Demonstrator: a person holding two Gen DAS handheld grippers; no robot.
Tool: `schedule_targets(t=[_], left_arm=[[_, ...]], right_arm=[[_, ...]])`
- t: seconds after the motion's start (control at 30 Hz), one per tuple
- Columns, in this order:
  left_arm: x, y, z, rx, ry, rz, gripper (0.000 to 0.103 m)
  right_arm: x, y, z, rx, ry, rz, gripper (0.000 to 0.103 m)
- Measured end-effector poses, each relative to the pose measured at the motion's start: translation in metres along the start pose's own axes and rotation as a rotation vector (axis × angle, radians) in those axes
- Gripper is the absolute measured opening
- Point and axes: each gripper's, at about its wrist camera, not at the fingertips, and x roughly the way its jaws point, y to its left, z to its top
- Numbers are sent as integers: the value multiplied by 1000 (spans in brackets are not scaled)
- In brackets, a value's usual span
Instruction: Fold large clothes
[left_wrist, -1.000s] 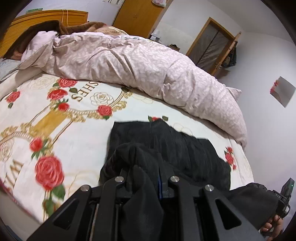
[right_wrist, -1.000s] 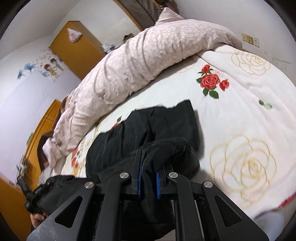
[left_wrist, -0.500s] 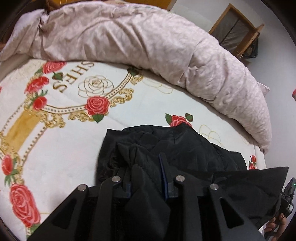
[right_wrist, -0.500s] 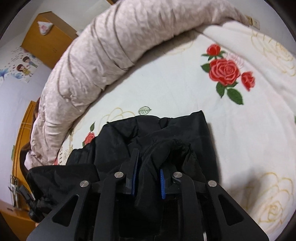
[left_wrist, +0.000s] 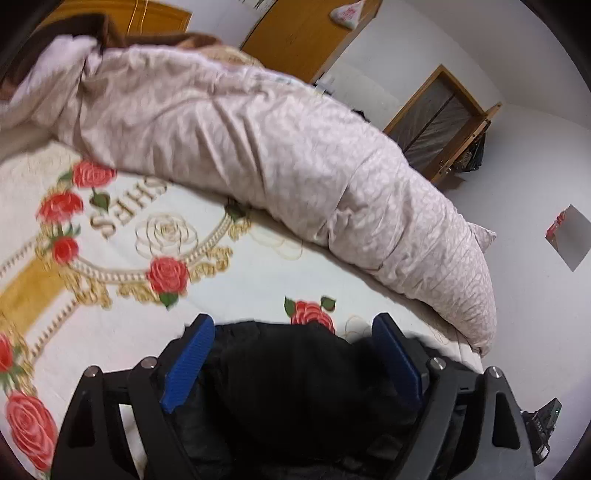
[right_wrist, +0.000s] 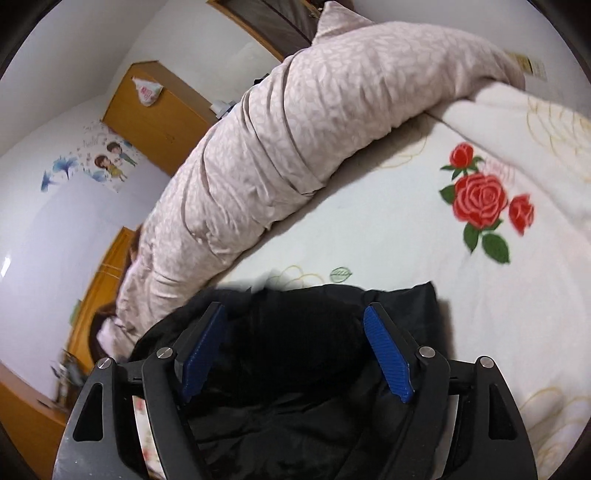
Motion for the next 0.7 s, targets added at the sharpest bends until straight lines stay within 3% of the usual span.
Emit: schedule_targets(t=[0.13, 0.23, 0.37, 0.47, 0.5, 0.53, 0.57, 0.63, 0.7], left_arm=[[5, -1, -3, 71, 46, 20, 91], [33, 2, -12, 139, 144, 44, 91], [84, 19, -17, 162, 266, 96, 91], [105, 25, -16, 154, 298, 71, 86], [108, 23, -15, 155, 299, 50, 81], [109, 18, -15, 176, 285, 44, 68], [108, 14, -14, 201, 266, 60, 59], [110, 7, -13, 240, 221, 107, 45], [120, 11, -13, 222, 213, 138, 41]], right_arm=[[12, -7, -10, -64, 23, -51, 77], [31, -17, -9, -85, 73, -74, 77], [63, -28, 2, -102, 157, -49, 77], [80, -30, 9, -108, 220, -17, 76], [81, -27, 9, -117, 220, -21, 71], [82, -24, 9, -136, 210, -44, 44], [83, -21, 9, -153, 197, -81, 26], [86, -19, 8, -166, 171, -125, 19], [98, -24, 7, -147, 159, -168, 18]])
